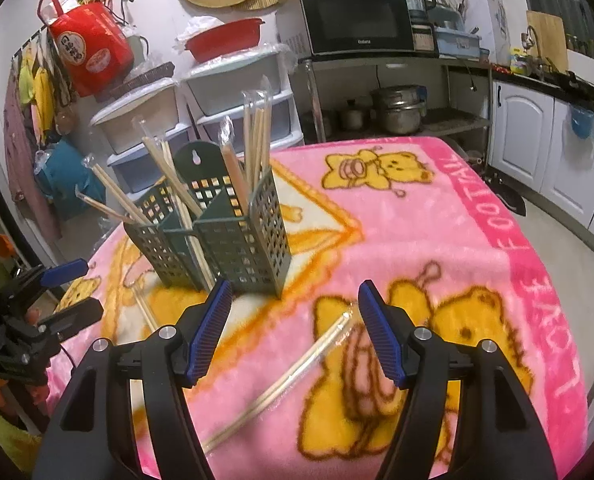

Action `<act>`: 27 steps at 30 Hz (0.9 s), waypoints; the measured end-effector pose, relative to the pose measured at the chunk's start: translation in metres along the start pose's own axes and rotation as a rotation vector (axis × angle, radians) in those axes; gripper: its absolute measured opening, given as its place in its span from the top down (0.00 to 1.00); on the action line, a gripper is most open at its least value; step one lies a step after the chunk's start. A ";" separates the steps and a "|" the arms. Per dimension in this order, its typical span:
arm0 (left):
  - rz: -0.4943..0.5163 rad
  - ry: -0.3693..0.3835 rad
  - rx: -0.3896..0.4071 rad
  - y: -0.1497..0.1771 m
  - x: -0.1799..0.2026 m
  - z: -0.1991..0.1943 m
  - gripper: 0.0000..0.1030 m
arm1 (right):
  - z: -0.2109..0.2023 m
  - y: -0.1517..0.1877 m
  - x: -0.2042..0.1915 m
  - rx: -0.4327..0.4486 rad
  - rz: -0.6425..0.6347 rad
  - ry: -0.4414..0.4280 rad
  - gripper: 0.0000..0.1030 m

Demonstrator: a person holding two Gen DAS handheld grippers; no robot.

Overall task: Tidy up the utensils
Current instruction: 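Lower the left tool onto a wrapped chopstick while the right tool lowers onto another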

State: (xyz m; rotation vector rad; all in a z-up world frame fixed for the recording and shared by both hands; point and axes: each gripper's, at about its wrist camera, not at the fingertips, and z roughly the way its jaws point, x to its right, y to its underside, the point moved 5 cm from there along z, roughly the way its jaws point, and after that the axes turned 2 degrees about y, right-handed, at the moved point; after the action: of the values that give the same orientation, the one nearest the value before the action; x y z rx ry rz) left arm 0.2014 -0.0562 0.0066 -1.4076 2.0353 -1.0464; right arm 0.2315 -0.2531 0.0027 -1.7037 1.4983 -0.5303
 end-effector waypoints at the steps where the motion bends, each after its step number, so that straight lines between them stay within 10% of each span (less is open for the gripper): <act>1: 0.008 -0.001 -0.007 0.002 0.001 0.002 0.10 | 0.002 0.002 0.000 -0.008 -0.003 0.001 0.38; 22: 0.308 0.033 -0.175 0.052 0.037 0.050 0.10 | 0.048 0.027 0.030 -0.153 0.068 0.026 0.38; 27: 0.362 0.021 -0.204 0.054 0.038 0.064 0.25 | 0.059 0.030 0.031 -0.183 0.053 0.031 0.38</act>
State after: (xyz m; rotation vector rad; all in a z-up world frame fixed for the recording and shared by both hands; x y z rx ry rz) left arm 0.2023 -0.1019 -0.0729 -1.0607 2.3517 -0.7194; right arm 0.2640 -0.2658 -0.0619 -1.7960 1.6523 -0.4028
